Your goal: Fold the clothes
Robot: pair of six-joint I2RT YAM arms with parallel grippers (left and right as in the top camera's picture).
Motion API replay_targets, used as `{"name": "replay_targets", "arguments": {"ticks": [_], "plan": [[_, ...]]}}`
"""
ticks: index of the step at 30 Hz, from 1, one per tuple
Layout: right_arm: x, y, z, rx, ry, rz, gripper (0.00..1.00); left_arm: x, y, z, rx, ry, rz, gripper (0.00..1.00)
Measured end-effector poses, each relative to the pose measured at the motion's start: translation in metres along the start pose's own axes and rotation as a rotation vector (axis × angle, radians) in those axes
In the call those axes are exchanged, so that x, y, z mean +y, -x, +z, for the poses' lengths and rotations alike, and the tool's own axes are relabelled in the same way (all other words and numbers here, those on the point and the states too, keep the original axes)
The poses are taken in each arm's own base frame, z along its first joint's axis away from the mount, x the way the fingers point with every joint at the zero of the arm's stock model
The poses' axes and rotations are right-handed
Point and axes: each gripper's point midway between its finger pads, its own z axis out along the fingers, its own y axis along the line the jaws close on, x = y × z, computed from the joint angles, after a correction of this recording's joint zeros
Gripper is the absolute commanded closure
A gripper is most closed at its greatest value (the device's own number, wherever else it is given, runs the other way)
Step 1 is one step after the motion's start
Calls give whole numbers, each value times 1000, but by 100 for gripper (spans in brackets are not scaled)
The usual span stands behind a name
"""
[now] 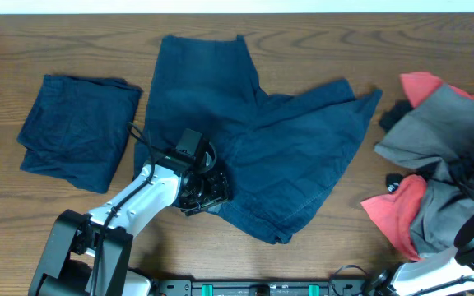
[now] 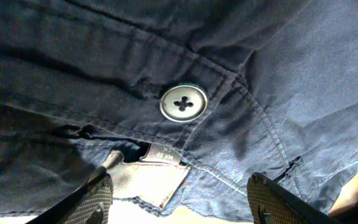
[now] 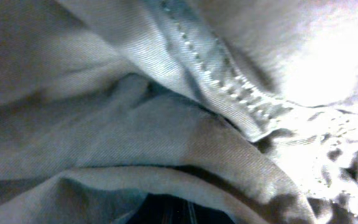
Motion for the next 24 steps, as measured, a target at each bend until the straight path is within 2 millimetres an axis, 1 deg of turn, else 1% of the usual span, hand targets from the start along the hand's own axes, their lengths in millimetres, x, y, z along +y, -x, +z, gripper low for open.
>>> {"name": "replay_targets", "arguments": {"ticks": [1, 2, 3, 6, 7, 8, 9, 10, 11, 13, 14, 15, 16, 18, 20, 24], "plan": [[-1, 2, -1, 11, 10, 11, 89, 0, 0, 0, 0, 0, 0, 29], [1, 4, -2, 17, 35, 16, 88, 0, 0, 0, 0, 0, 0, 29], [9, 7, -5, 26, 81, 3, 85, 0, 0, 0, 0, 0, 0, 29], [47, 16, -23, 41, 276, -82, 81, 0, 0, 0, -1, -1, 1, 29], [60, 18, -32, 41, 341, -119, 80, 0, 0, 0, -2, -1, 1, 29], [77, 18, -46, 40, 417, -177, 80, 0, 0, 0, -2, -1, 1, 29], [90, 15, -58, 38, 470, -225, 79, 0, 0, 0, -2, -1, 1, 29], [105, 12, -74, 28, 531, -291, 78, 0, 0, 0, -2, -1, 1, 29], [119, 7, -90, 15, 586, -361, 78, 0, 0, 0, -2, -1, 1, 29], [142, -8, -116, -7, 660, -484, 75, 0, 1, 0, -2, -1, 1, 29], [152, -16, -125, -19, 681, -541, 76, 0, 1, 0, -2, -1, 1, 29], [159, -24, -131, -22, 693, -592, 79, 0, 1, 0, -2, -1, 1, 29], [166, -33, -133, -22, 693, -638, 83, 0, 1, 0, -3, -2, 1, 29], [175, -50, -129, -19, 657, -717, 96, -1, 1, 0, -3, -2, 2, 29], [177, -59, -119, -13, 614, -763, 97, -1, 1, 0, -3, -3, 2, 29], [176, -73, -81, 37, 509, -813, 96, -1, 1, 0, -4, -3, 2, 29]]}}
